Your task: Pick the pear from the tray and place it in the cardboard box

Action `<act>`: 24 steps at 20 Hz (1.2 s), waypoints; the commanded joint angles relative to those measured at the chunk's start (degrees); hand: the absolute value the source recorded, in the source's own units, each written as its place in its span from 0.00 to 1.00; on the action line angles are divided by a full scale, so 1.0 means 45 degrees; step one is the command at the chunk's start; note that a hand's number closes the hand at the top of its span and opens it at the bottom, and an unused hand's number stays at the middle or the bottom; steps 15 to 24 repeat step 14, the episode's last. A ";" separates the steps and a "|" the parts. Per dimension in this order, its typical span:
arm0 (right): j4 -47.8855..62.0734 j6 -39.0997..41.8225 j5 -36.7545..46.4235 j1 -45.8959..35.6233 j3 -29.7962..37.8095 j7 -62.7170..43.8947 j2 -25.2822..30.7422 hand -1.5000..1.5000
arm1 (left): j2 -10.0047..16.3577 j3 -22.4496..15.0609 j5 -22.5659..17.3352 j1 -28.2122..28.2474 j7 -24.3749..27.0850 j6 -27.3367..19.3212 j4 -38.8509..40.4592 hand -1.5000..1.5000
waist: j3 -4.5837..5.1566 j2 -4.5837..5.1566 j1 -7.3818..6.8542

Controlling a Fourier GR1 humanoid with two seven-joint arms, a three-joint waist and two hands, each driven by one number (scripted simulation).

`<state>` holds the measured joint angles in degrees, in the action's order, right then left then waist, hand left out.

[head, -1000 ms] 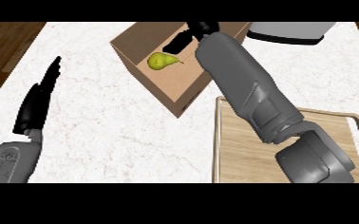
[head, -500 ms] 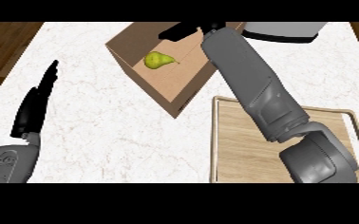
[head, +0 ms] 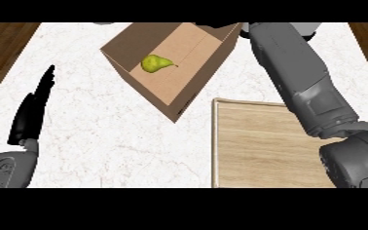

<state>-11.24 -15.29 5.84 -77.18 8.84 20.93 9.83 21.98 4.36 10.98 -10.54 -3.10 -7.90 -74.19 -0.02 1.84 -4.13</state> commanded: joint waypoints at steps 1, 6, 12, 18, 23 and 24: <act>0.0193 0.0466 -0.0366 0.0430 0.0543 0.0474 0.1031 0.00 | 0.0086 -0.0183 0.0191 0.0220 -0.0699 0.0080 -0.0738 0.50 | -0.0017 -0.0107 0.0083; 0.0355 0.2438 -0.0256 0.1500 0.0520 0.1418 0.2782 0.00 | -0.0229 0.0088 0.0196 0.0680 0.0330 -0.0298 -0.0087 0.50 | -0.0007 -0.0092 0.0302; 0.0678 0.4203 0.0107 0.1557 0.0292 0.1314 0.4242 0.00 | 0.0156 0.0419 -0.0018 0.0220 0.0231 0.0129 -0.0070 0.50 | -0.0014 -0.0091 0.0239; 0.0736 0.4676 0.0425 0.2257 0.0008 0.1893 0.4543 0.00 | 0.0130 0.0495 -0.0123 0.0634 0.0118 0.0163 -0.0381 0.50 | -0.0019 -0.0124 0.0234; 0.0736 0.4676 0.0425 0.2257 0.0008 0.1893 0.4543 0.00 | 0.0130 0.0495 -0.0123 0.0634 0.0118 0.0163 -0.0381 0.50 | -0.0019 -0.0124 0.0234; 0.0736 0.4676 0.0425 0.2257 0.0008 0.1893 0.4543 0.00 | 0.0130 0.0495 -0.0123 0.0634 0.0118 0.0163 -0.0381 0.50 | -0.0019 -0.0124 0.0234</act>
